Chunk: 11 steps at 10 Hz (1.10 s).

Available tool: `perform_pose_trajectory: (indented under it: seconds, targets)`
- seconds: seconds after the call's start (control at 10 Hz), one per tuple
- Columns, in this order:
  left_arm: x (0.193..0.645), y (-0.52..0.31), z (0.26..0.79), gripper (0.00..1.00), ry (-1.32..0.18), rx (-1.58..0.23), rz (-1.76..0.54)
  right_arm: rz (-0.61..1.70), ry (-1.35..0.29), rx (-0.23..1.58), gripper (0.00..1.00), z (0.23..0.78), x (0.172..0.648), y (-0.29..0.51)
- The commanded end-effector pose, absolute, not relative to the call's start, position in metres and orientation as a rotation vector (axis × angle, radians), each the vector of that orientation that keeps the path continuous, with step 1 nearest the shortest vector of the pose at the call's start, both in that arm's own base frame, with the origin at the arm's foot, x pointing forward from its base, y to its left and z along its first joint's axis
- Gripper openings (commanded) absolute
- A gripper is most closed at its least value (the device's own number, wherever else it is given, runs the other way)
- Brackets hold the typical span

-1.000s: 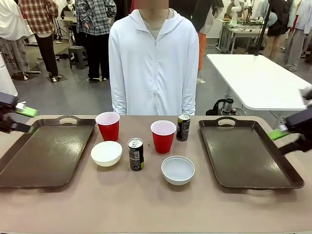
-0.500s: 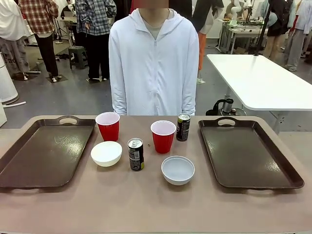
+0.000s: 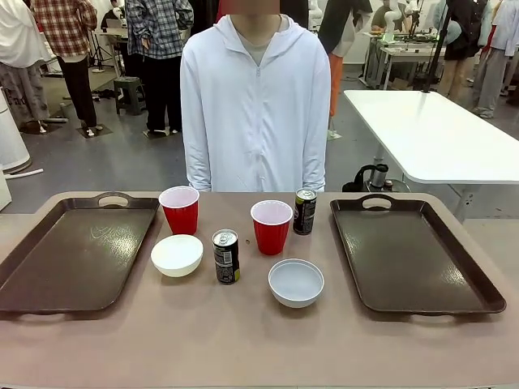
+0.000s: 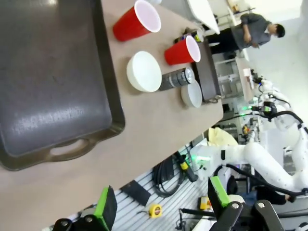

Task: Prepare tableware on both trays.
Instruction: Pick up a Picnic Bowl from the table and place it on a Handle tray.

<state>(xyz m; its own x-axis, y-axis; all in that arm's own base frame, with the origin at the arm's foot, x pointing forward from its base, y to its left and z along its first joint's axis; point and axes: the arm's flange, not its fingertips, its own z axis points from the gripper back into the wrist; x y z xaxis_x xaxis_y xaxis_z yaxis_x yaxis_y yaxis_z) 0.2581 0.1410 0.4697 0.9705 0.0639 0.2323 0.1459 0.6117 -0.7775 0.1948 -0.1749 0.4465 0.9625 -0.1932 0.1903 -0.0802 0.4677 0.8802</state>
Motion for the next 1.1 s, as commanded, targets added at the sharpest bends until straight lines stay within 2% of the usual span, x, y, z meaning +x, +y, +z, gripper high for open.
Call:
perform_pose_trajectory:
  seconds: [0.0, 0.1, 1.0]
  targets:
    - [0.2566, 0.1469, 0.4736, 1.0, -0.224, -0.831, -0.056, -0.012, -0.267, 1.042, 1.0, 0.4429, 0.1934, -0.1714]
    - [0.2581, 0.141, 0.4697, 1.0, -0.248, -0.914, -0.048, -0.07, -0.28, 1.086, 1.0, 0.4465, 0.1948, -0.1749]
    - [0.2581, 0.141, 0.4697, 1.0, -0.248, -0.914, -0.048, -0.07, -0.28, 1.086, 1.0, 0.4465, 0.1948, -0.1749]
